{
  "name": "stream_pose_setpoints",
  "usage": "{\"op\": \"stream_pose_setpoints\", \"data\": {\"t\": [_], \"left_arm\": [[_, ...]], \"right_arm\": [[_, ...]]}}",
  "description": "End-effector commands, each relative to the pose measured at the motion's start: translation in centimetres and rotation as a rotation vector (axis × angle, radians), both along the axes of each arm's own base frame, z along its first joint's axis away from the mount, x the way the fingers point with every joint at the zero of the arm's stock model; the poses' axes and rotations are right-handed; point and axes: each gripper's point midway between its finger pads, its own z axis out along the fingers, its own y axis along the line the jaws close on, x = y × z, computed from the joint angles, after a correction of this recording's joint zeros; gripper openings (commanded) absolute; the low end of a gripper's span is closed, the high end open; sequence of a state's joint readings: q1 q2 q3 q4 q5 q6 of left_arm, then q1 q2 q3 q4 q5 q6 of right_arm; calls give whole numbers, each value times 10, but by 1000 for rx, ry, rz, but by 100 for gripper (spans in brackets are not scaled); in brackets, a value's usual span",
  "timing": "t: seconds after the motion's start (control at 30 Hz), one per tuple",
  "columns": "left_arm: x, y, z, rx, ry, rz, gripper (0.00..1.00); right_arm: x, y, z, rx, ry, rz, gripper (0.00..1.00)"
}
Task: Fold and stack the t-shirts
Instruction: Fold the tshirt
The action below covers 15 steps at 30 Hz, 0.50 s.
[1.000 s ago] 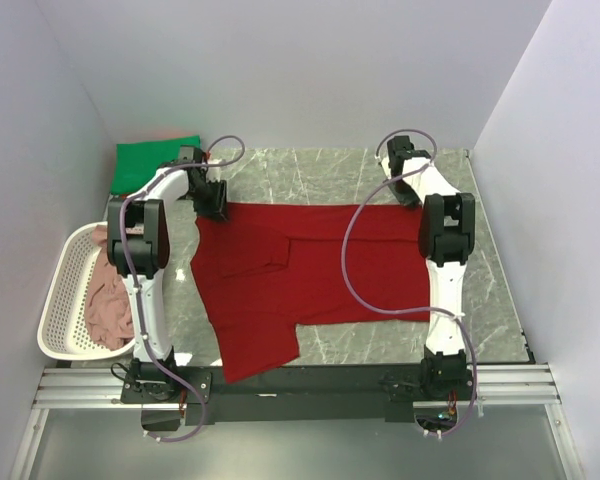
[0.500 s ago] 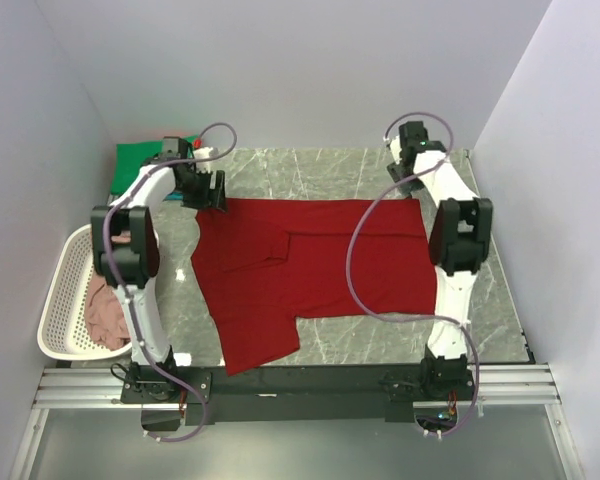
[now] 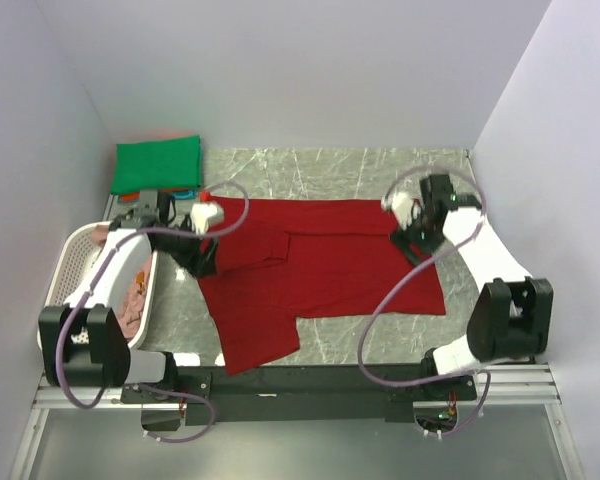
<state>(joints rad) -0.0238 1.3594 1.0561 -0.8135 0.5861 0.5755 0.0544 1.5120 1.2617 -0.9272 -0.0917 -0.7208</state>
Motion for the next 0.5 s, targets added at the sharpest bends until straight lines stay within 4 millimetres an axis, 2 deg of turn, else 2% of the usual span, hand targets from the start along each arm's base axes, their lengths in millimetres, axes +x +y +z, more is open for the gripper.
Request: {"op": "stream_pose_setpoints", "data": {"t": [0.0,0.03,0.07,0.13,0.17,0.27,0.37,0.47], "left_arm": [[-45,2,-14,47,-24,-176,76],[-51,3,-16,52,-29,-187,76],[-61,3,-23,57,-27,-211,76],[-70,4,-24,64,-44,-230,74],[-77,4,-30,66,-27,-237,74],[-86,6,-35,75,-11,-236,72],[-90,6,-38,71,-5,-225,72],[-90,6,-37,68,-12,-212,73]], "right_arm": [[-60,0,-26,-6,110,166,78],[-65,-3,-26,-32,85,199,75],[-78,-9,-42,-58,110,211,69],[-88,-12,-52,-86,109,250,64],[-98,-13,-59,-91,123,262,58],[-111,-19,-74,-123,141,288,51],[-124,-28,-91,-169,171,309,49],[-119,-31,-98,-190,150,305,48]]}}
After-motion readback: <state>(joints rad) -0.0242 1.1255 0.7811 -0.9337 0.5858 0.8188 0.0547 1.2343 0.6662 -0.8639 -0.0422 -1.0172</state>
